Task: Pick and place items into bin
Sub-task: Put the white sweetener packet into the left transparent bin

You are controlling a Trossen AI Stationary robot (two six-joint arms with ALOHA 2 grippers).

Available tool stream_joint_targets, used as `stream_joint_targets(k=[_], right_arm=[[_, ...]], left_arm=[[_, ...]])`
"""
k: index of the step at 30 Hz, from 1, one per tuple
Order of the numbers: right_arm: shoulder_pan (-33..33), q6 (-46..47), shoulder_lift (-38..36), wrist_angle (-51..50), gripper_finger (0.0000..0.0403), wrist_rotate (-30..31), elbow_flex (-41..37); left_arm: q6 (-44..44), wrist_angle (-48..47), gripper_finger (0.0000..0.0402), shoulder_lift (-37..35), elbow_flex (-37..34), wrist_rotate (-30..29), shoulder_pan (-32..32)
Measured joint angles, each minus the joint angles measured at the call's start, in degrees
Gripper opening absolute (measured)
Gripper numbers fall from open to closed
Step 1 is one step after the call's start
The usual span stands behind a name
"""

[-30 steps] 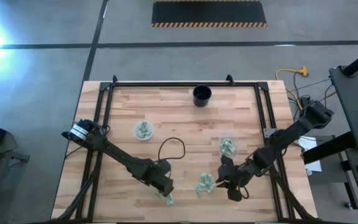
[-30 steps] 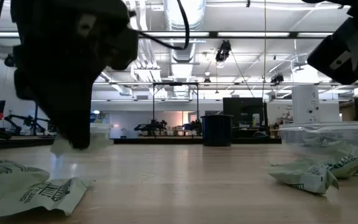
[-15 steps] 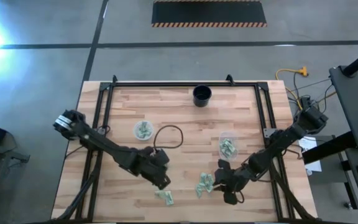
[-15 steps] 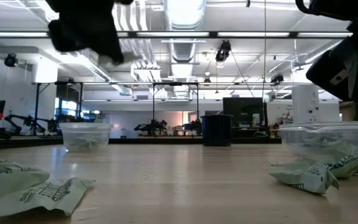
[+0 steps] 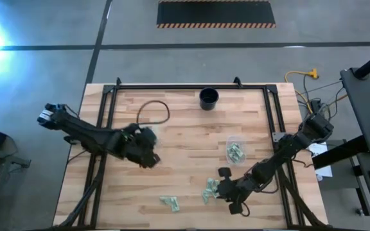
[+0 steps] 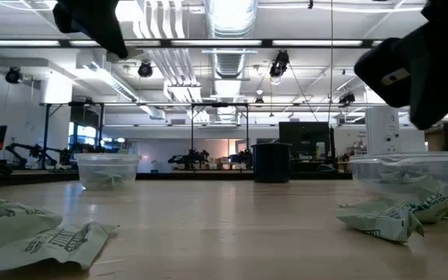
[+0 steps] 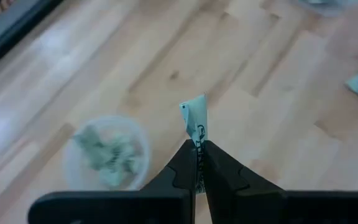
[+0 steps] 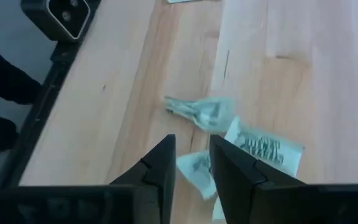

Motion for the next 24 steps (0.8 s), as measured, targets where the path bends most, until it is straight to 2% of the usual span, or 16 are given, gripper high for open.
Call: stream_joint_targets(k=[7, 16, 24], right_arm=[[0.1, -2.2, 4.4, -10.3, 0.0132, 1.8, 6.0], [0.4, -3.0, 5.4, -10.9, 0.0194, 2.3, 8.0], [0.5, -2.5, 5.4, -12.0, 0.0205, 1.9, 8.6]], left_arm=[[0.0, -2.0, 0.0001, -6.4, -3.6, -2.4, 3.7], [1.4, 4.8, 0.0001, -10.0, -12.9, -2.4, 8.4], [1.7, 14.1, 0.0007, -9.6, -22.2, 1.9, 12.6]])
